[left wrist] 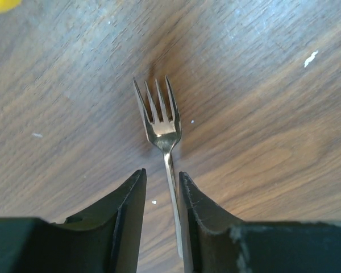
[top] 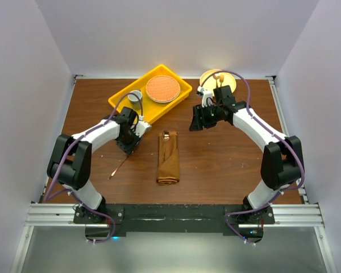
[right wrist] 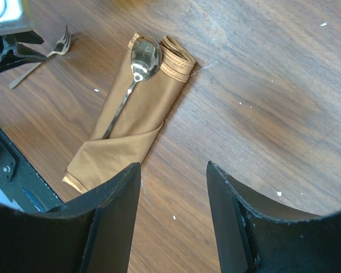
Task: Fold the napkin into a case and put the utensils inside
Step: Pick up the fork from the center of the board.
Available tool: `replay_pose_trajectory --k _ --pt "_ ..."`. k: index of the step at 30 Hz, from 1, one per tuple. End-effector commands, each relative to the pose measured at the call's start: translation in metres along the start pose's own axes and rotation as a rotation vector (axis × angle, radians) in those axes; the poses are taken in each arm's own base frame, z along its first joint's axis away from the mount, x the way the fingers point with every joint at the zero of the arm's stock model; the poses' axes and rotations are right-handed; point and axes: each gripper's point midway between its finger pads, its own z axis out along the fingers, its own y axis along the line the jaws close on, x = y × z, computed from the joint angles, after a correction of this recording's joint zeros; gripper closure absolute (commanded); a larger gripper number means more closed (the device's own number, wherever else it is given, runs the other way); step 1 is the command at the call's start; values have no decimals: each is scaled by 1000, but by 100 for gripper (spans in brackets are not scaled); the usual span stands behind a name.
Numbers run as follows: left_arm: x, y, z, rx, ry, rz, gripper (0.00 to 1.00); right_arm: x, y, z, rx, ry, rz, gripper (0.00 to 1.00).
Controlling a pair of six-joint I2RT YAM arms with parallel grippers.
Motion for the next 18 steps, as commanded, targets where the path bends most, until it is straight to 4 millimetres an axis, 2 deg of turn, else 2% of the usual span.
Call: replay_pose_trajectory --k 1,6,9,11,12,15,16,18 --pt "1 1 10 -1 -20 8 67 -5 1 -11 19 -27 -28 45" --pt "0 1 22 3 -12 -17 71 -5 1 -11 15 -23 -30 45" --pt "-2 -1 23 13 -22 -39 83 -4 0 -11 15 -19 -35 45" --pt "-4 -5 20 25 -41 -61 99 -5 -1 -10 17 -19 -32 45" --pt "-5 -7 17 24 -51 -94 100 -6 -2 -11 18 -21 -34 45" --pt "-28 -9 -5 25 -148 -180 100 -5 -4 -12 23 -20 -33 45" --pt "-52 -8 -26 19 -226 -198 100 -7 -4 -13 25 -25 -33 45" --pt "-81 -11 -50 8 -303 -287 100 -4 -6 -13 29 -20 -35 45"
